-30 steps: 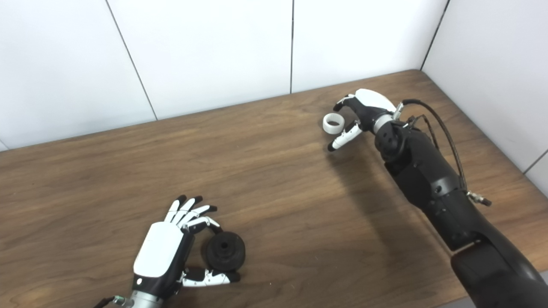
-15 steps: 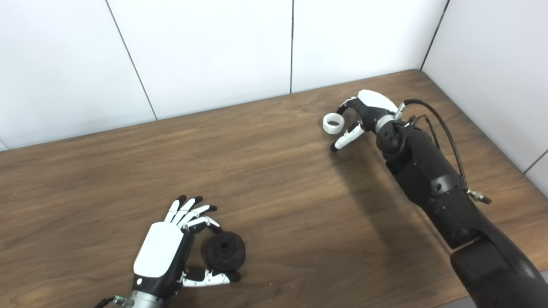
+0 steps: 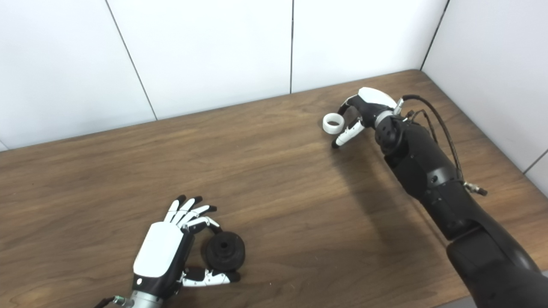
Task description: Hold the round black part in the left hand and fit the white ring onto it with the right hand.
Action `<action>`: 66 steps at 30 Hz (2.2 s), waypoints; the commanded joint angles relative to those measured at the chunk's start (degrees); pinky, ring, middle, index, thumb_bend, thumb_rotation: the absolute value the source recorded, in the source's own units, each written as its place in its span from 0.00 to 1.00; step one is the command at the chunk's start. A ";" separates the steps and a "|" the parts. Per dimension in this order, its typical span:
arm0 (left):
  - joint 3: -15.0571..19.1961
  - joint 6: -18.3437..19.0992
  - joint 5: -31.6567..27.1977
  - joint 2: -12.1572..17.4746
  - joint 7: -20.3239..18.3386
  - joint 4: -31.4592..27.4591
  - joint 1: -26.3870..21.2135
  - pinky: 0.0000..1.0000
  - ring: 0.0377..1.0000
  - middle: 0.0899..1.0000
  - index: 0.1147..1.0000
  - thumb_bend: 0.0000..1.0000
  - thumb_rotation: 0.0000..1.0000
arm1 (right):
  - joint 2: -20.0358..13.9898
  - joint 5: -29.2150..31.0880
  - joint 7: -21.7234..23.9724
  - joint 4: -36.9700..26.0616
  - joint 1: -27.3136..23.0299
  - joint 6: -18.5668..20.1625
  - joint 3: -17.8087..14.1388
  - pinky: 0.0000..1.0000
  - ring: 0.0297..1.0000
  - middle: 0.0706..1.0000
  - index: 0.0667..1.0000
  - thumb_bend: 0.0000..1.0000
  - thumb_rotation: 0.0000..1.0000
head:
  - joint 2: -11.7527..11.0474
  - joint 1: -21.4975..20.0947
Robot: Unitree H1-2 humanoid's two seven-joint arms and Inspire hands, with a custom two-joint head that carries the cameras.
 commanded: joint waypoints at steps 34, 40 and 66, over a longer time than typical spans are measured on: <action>-1.47 1.09 2.85 2.55 1.18 9.62 5.54 1.00 0.92 0.78 0.42 0.52 0.06 | -1.73 -2.50 -1.85 -0.23 -7.01 -0.23 0.96 0.99 0.98 0.92 0.68 0.83 0.21 | 1.08 0.01; -1.43 1.27 2.68 2.59 0.81 9.18 5.74 1.00 0.92 0.78 0.42 0.52 0.06 | -1.87 -2.43 -1.80 -0.65 -6.65 -0.36 0.79 0.99 0.98 0.92 0.67 0.82 0.20 | 1.28 0.03; -1.51 1.32 2.70 2.67 0.50 8.42 5.80 1.00 0.92 0.79 0.42 0.52 0.06 | -1.73 -3.23 -1.93 -0.60 -6.20 -0.57 1.78 0.97 0.96 0.90 0.63 0.82 0.18 | 1.83 0.05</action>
